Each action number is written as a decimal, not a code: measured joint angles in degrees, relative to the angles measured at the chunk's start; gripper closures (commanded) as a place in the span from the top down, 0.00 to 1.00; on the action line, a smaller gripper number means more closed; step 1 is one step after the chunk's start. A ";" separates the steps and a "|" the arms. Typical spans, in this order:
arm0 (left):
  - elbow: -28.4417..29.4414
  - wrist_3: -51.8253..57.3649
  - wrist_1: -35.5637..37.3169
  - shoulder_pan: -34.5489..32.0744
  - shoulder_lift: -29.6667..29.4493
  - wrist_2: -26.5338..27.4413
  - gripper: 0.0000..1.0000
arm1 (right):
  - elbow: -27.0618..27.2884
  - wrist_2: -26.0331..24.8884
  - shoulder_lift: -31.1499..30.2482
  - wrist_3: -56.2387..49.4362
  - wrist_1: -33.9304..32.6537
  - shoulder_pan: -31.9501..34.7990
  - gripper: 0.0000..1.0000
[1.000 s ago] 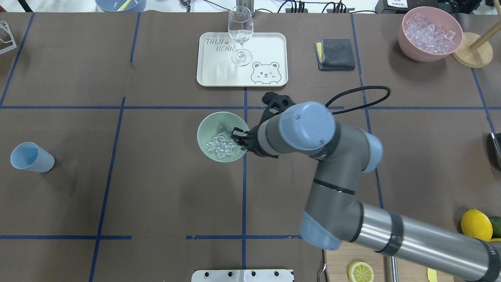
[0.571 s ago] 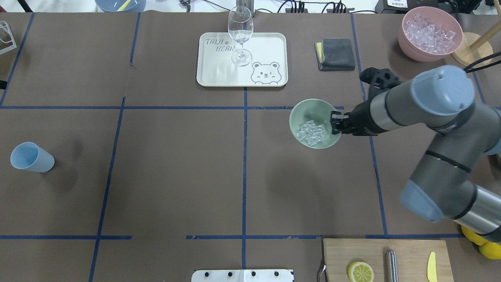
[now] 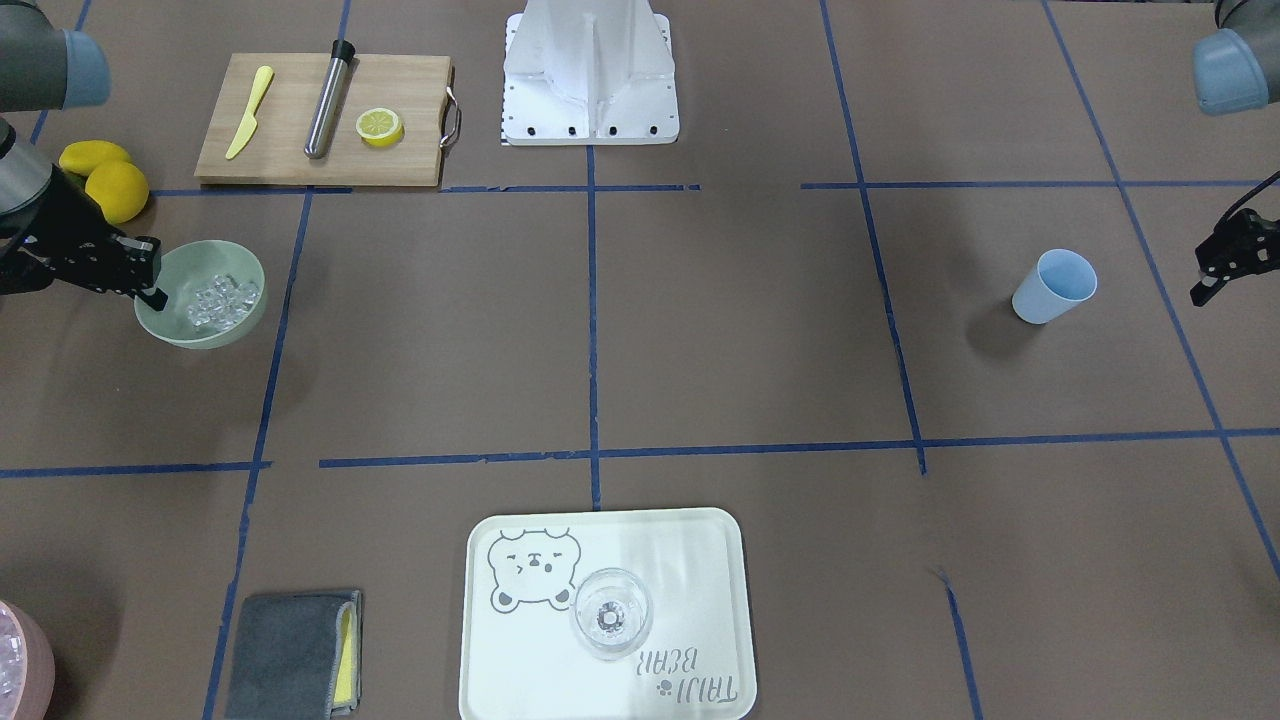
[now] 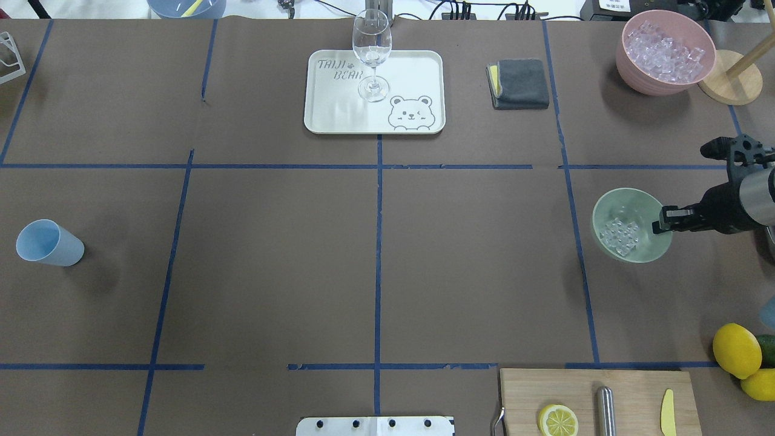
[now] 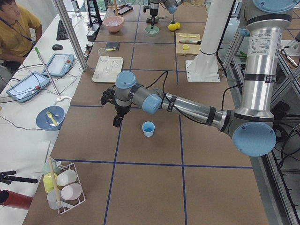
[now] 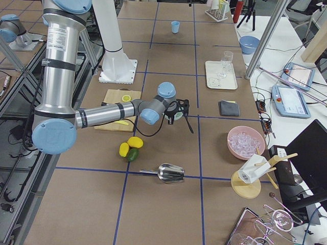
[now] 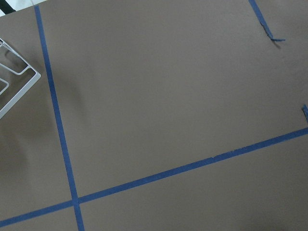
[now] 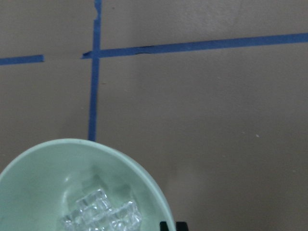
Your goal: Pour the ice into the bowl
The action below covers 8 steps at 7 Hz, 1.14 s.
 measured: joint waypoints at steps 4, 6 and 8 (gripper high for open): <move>-0.55 3.19 0.37 -2.13 0.88 -3.04 1.00 | -7.15 1.01 -1.25 -1.41 6.38 0.35 0.13; -0.80 3.21 0.37 -2.18 0.85 -3.08 1.00 | -8.25 1.29 -1.16 -1.51 6.54 0.42 1.00; -0.82 3.21 0.37 -2.19 0.86 -3.08 1.00 | -8.30 2.69 -0.89 -1.51 6.52 2.23 1.00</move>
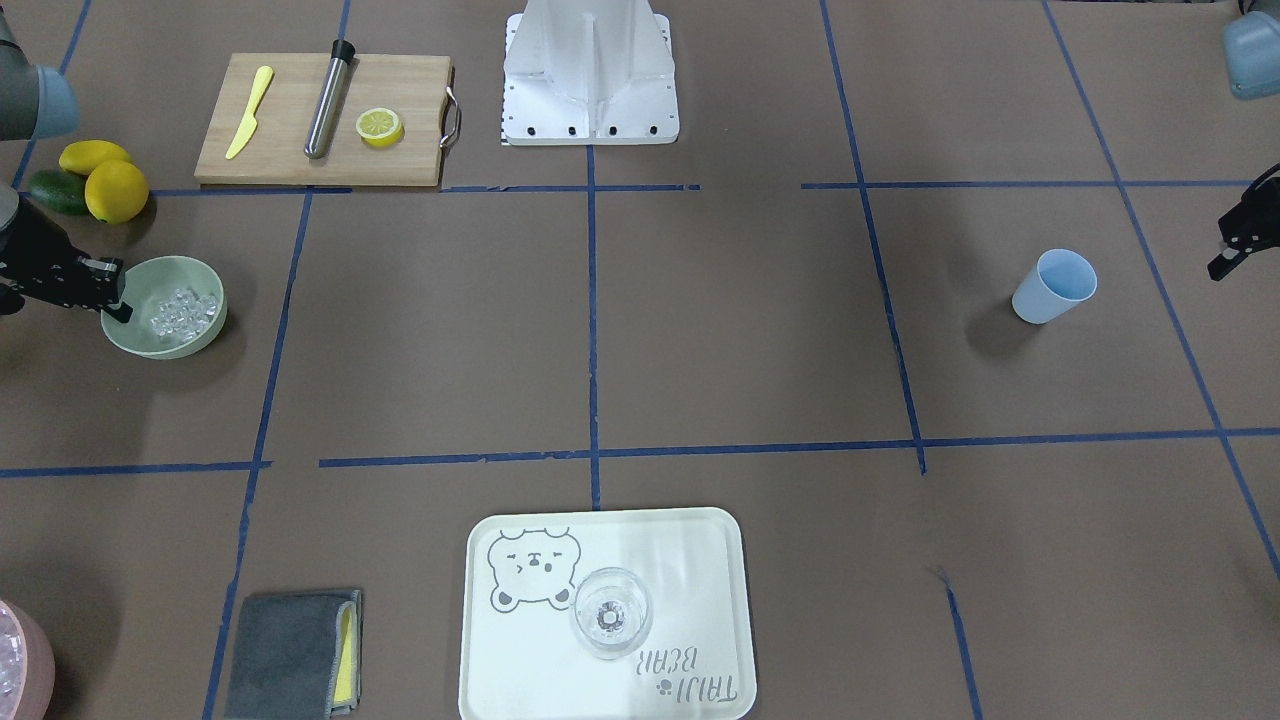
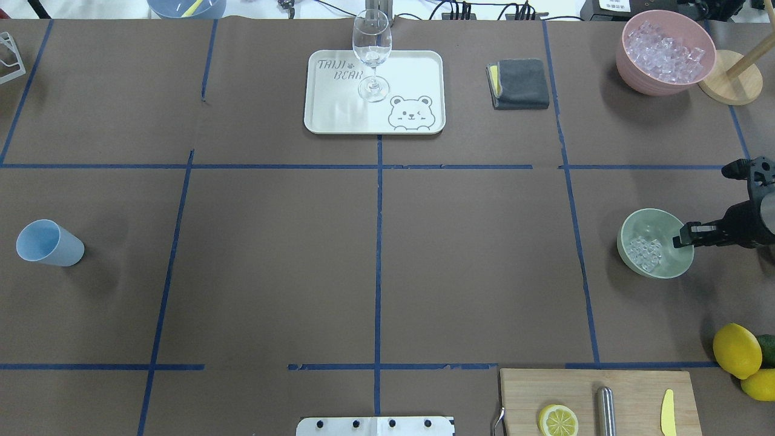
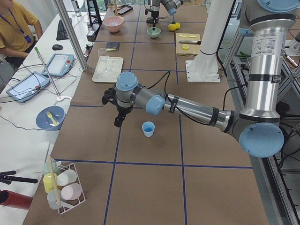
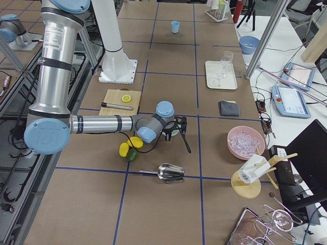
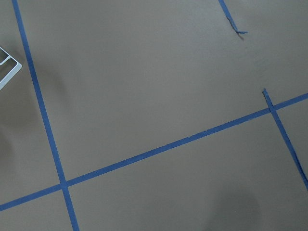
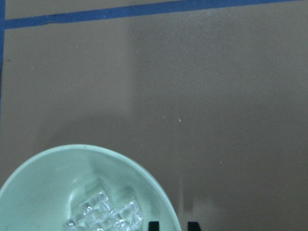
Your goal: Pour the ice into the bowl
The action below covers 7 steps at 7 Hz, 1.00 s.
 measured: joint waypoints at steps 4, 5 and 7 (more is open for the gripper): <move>1.15 3.13 -1.73 -0.85 2.50 0.38 1.00 | 0.01 8.97 1.80 -4.57 -4.47 12.26 1.00; 2.33 4.20 -2.12 -2.06 2.95 0.36 1.00 | 0.33 9.53 2.33 -9.82 -8.74 15.22 1.00; 5.88 10.75 -0.16 -7.05 2.69 0.49 1.00 | 0.92 11.05 3.78 -26.36 -21.16 22.40 1.00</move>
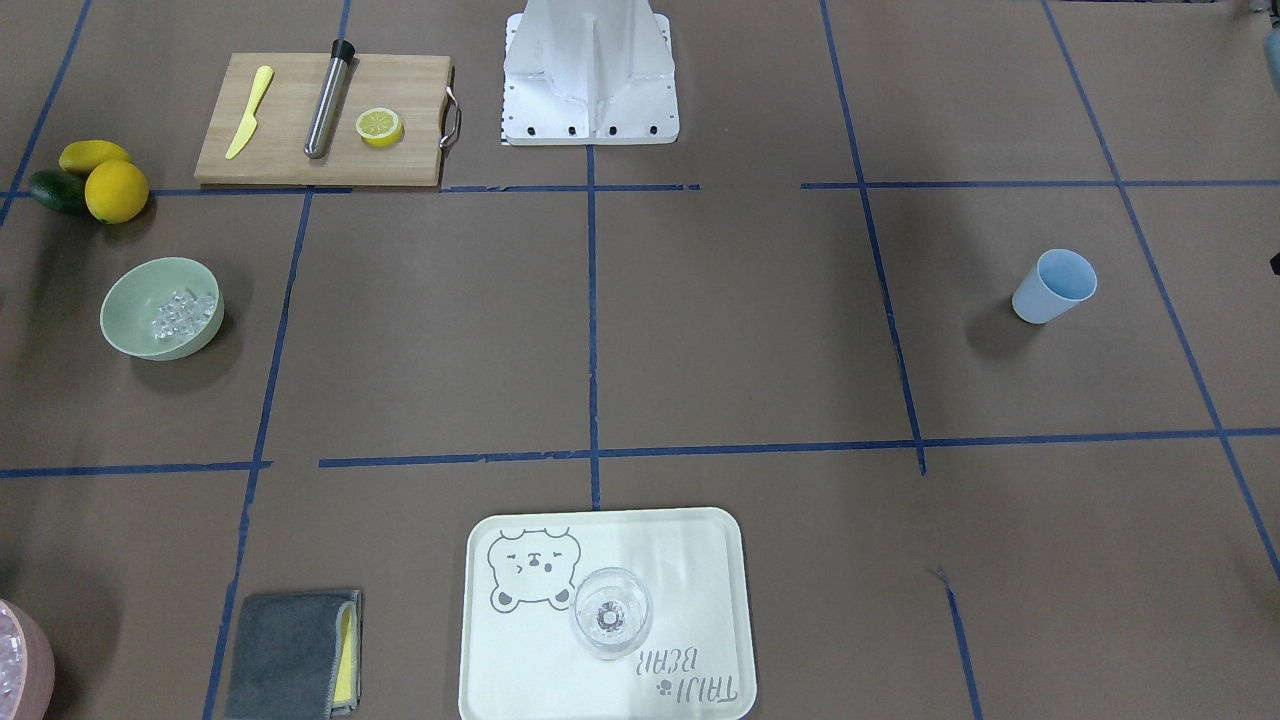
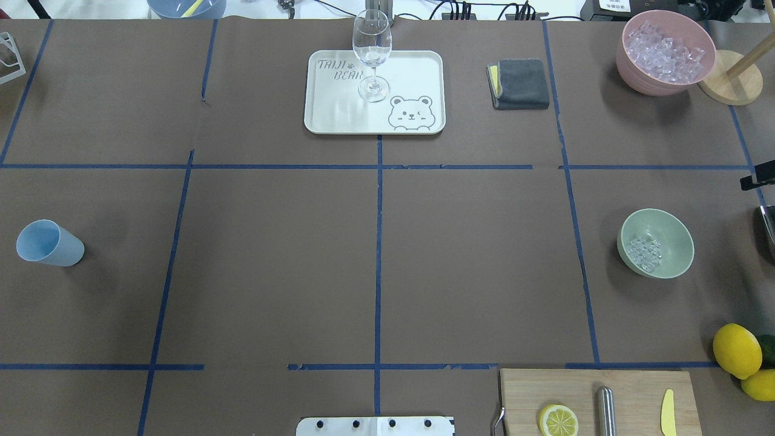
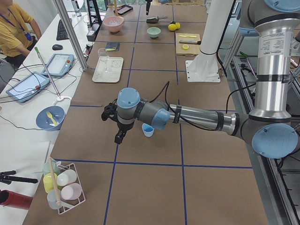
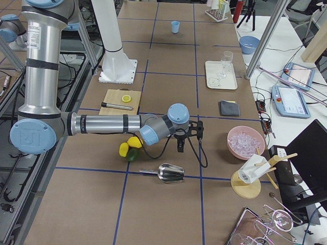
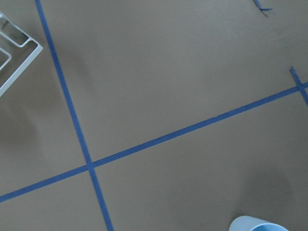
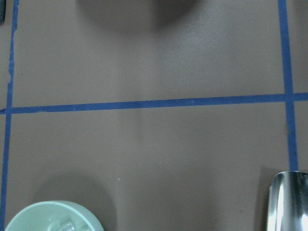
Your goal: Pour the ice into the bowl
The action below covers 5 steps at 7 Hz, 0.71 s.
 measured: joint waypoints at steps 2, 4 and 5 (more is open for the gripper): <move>2.45 6.44 6.53 -3.58 -1.12 0.00 1.00 | 0.49 0.16 1.73 -18.85 -15.27 6.49 1.00; 0.31 6.65 16.11 -4.46 -1.27 -0.35 1.00 | 1.77 -0.20 2.42 -28.50 -24.45 9.83 1.00; -0.08 5.59 18.20 -4.42 -1.11 -0.44 1.00 | 2.82 -0.43 2.45 -29.73 -26.37 10.29 1.00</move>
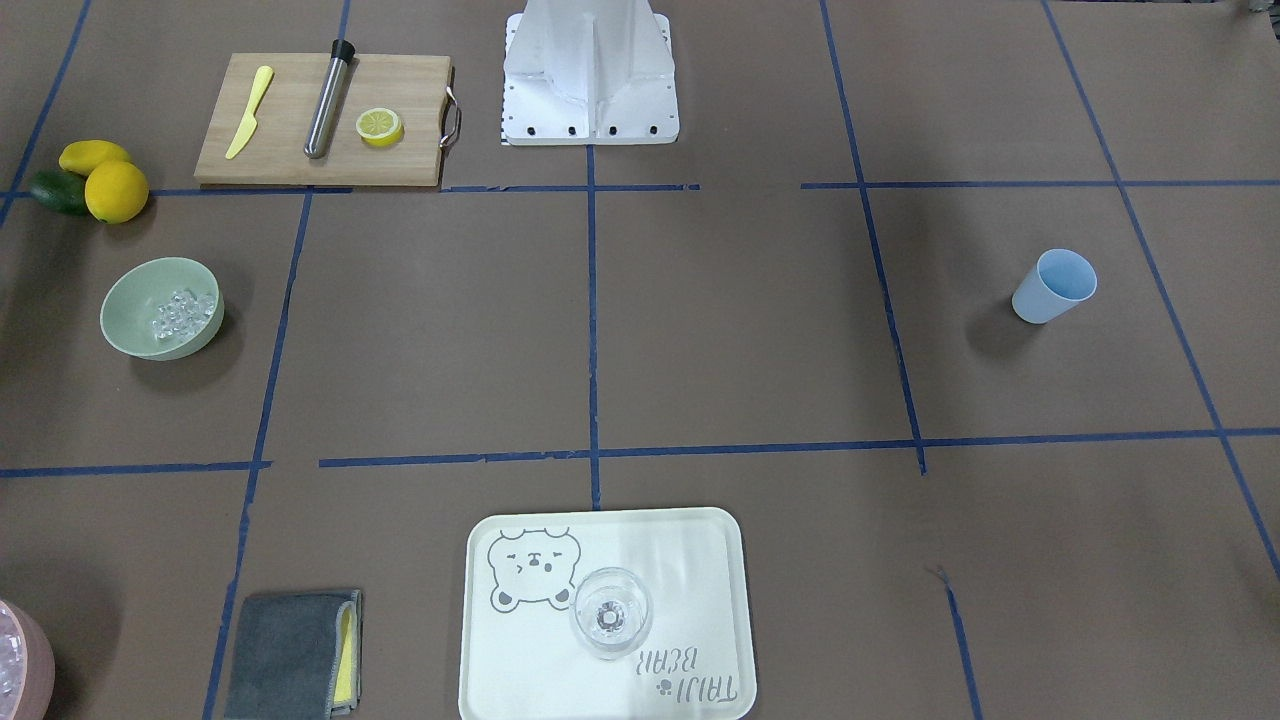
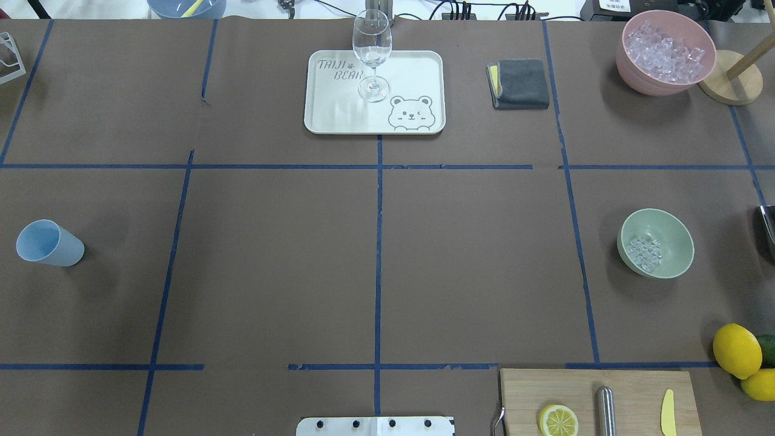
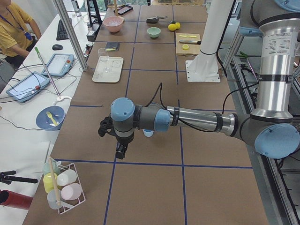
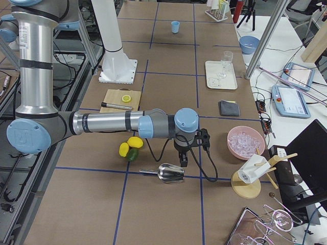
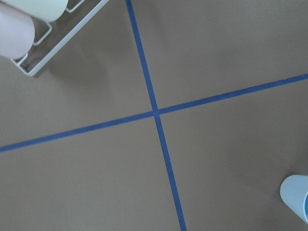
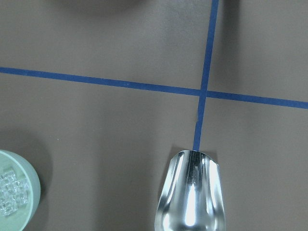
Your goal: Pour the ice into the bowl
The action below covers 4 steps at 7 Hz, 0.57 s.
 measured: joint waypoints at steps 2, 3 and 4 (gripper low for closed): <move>0.13 -0.66 0.40 0.50 0.28 -0.08 1.00 | 1.68 -2.00 0.05 -0.78 -2.20 -0.33 1.00; 0.10 -0.69 0.20 0.65 0.29 -0.31 1.00 | 2.02 -3.81 0.08 -0.94 -2.55 -0.56 1.00; 0.08 -0.70 -1.24 0.76 0.30 -0.77 1.00 | 2.16 -4.65 0.03 -0.89 -2.55 -0.46 1.00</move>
